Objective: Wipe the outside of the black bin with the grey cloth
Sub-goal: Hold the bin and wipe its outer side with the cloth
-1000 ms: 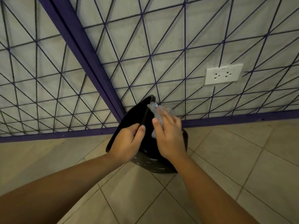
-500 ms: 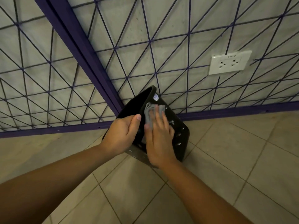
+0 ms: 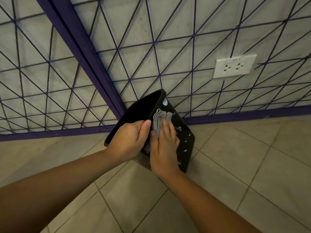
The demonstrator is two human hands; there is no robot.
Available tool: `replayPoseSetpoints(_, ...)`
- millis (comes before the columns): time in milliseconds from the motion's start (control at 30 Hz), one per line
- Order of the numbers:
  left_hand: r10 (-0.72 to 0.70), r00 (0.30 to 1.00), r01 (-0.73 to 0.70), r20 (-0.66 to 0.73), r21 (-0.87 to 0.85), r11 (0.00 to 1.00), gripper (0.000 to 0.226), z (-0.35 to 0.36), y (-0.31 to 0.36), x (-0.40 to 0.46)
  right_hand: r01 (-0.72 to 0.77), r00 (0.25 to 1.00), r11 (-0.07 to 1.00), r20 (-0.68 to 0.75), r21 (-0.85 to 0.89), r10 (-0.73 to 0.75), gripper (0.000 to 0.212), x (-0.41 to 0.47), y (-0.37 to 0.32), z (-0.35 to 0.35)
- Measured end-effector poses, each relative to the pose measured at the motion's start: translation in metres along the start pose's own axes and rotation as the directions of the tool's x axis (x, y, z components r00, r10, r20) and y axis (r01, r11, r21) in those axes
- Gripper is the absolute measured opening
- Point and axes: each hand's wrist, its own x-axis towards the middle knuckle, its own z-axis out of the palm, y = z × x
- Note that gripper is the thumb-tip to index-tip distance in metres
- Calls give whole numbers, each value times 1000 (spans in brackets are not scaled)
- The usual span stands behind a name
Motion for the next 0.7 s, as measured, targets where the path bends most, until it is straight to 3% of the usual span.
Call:
replayPoseSetpoints(133,31,999,-31,16,27,999,39,5,8,1,-75,994,995,-79,68,80,68,8,1,-8)
replayPoseSetpoints(300,6,1000,-7,17,47,999,38,5,9,3,34,998,999,-50,40,-32,61,-12,11,-3)
replayPoseSetpoints(433,23,998,-27,54,75,997,38,15,19,0,-73,985,982,-144,173,99,69,4,14,-7)
replayPoseSetpoints(567,-22,996,15,86,80,997,40,13,21,1,9,994,998,-111,56,-3,70,-15,21,-2)
replayPoseSetpoints(700,-36,993,32,113,44,999,43,16,25,6,-42,982,992,-179,120,63,78,-1,20,-7)
